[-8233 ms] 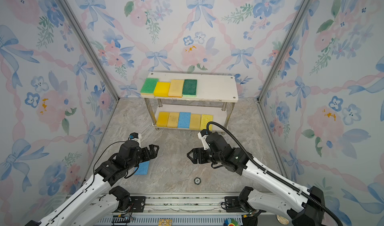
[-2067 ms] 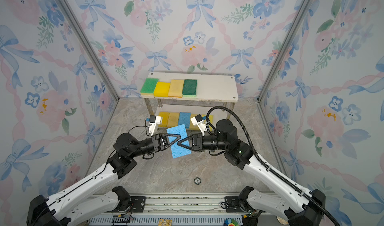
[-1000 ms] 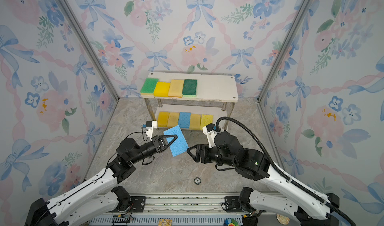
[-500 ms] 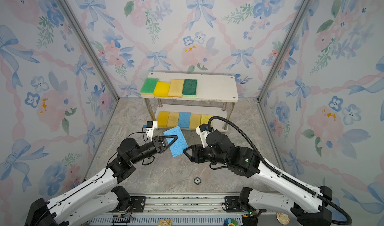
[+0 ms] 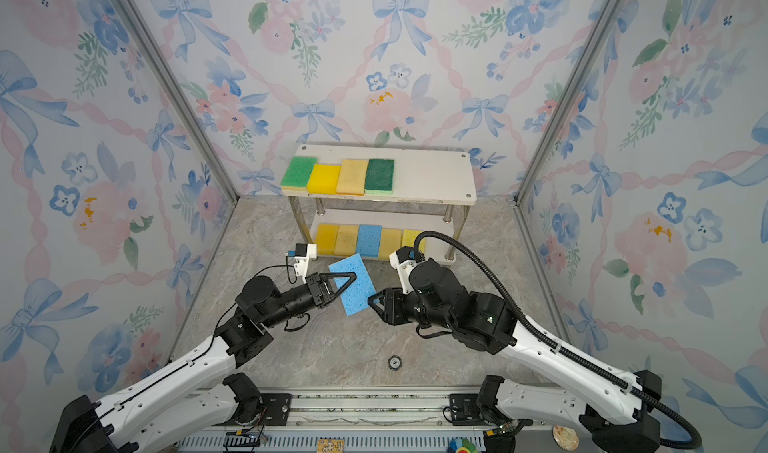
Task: Place and organize the cleaning sponges onto the shelf
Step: 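Open the left gripper to release the blue sponge to the right gripper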
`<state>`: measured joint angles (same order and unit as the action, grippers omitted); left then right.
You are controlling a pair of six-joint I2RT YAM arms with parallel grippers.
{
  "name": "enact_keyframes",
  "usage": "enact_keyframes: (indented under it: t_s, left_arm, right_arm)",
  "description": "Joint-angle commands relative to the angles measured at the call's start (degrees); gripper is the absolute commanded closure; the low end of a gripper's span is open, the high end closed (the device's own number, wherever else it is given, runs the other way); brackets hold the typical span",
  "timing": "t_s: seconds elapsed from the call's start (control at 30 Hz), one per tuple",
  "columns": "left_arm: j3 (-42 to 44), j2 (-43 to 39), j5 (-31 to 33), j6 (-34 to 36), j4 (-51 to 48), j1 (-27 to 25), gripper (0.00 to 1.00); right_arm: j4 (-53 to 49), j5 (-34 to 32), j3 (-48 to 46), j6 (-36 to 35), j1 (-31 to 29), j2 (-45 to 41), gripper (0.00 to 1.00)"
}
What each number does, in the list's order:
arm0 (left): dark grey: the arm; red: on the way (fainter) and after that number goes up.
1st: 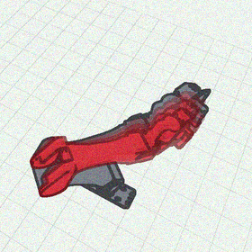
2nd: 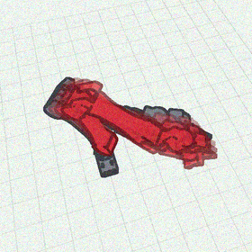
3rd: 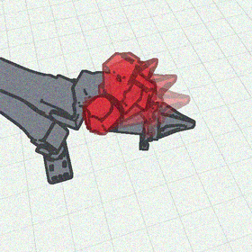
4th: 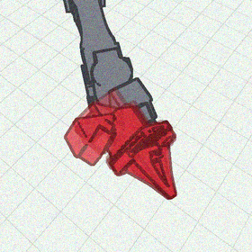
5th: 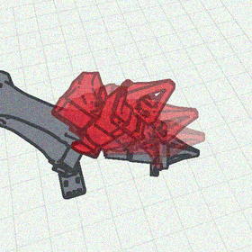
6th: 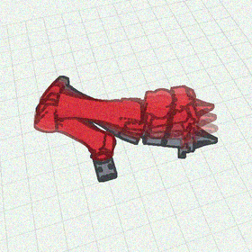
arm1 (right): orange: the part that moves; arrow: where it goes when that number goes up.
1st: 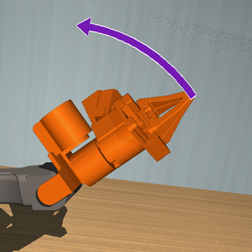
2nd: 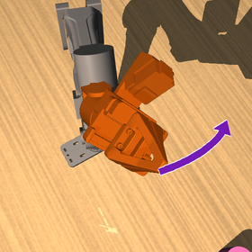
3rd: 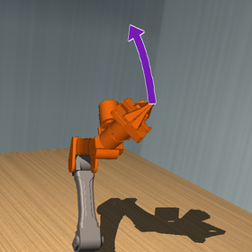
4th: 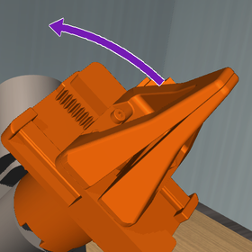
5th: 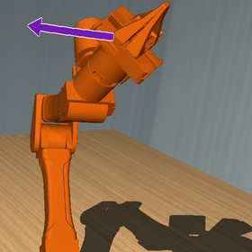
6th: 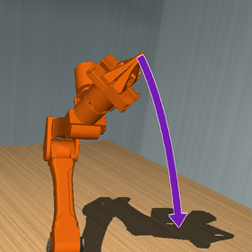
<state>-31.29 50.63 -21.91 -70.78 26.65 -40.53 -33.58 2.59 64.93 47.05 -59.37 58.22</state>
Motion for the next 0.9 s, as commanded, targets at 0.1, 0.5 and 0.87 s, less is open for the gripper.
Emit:
enact_keyframes:
  t_s: [0.1, 0.5, 0.87]
  left_arm:
    - [-0.28, 0.26, -0.98, 0.06, 0.57, -0.47, 1.0]
    - [-0.14, 0.08, -0.93, -0.05, 0.45, -0.52, 1.0]
    - [-0.2, -1.66, -2.32, -0.05, -0.41, 1.75, 0.05]
  right_arm:
    - [1.24, 0.38, 1.08, -0.11, -0.64, 0.14, 0.69]
    - [0.77, -1.11, 0.43, 0.66, -0.65, -0.45, 1.0]
    - [-2.71, -6.15, 1.84, -0.76, -0.09, -4.49, 1.0]
